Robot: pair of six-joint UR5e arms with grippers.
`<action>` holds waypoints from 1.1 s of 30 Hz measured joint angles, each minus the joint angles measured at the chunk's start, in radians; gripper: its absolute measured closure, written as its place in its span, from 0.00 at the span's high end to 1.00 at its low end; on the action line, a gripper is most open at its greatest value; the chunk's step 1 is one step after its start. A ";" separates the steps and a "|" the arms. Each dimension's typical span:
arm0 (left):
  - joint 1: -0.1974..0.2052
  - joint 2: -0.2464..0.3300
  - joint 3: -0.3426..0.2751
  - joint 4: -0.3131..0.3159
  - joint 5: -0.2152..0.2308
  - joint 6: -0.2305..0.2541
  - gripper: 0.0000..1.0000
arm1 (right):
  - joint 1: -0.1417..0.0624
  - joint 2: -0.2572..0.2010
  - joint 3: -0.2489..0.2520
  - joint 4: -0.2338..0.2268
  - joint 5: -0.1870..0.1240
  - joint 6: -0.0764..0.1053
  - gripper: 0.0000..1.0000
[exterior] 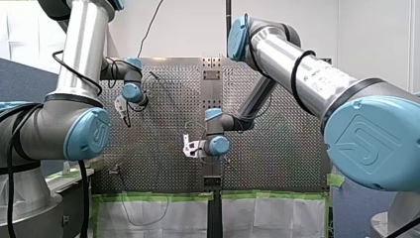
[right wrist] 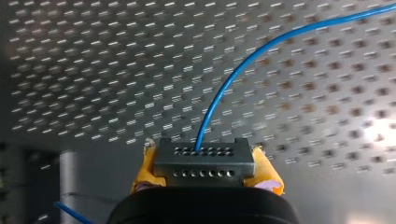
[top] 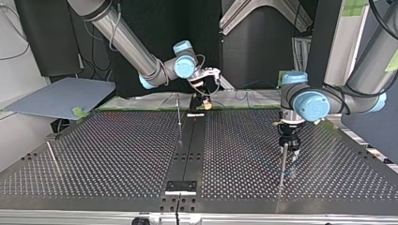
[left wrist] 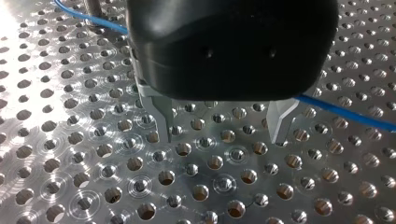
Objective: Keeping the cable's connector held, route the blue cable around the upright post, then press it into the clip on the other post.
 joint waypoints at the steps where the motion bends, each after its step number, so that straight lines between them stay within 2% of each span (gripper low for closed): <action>1: 0.000 0.000 0.000 0.001 0.001 -0.002 0.99 | 0.000 0.008 0.002 -0.002 0.008 0.000 0.00; 11: 0.000 0.000 0.000 0.003 0.001 -0.011 0.99 | 0.012 0.095 0.008 -0.017 0.091 -0.004 0.00; 19: 0.002 0.000 0.000 0.003 0.000 -0.011 0.99 | 0.020 0.156 0.016 -0.044 0.129 -0.003 0.00; 23: 0.002 0.000 0.000 0.003 0.000 -0.011 0.99 | 0.017 0.190 0.044 -0.073 0.149 0.011 0.00; 27: 0.001 0.000 0.000 0.003 0.001 -0.011 0.99 | 0.012 0.221 0.073 -0.103 0.157 0.028 0.00; 33: 0.000 0.000 0.000 0.002 0.000 -0.011 0.99 | 0.008 0.270 0.090 -0.152 0.161 0.035 0.00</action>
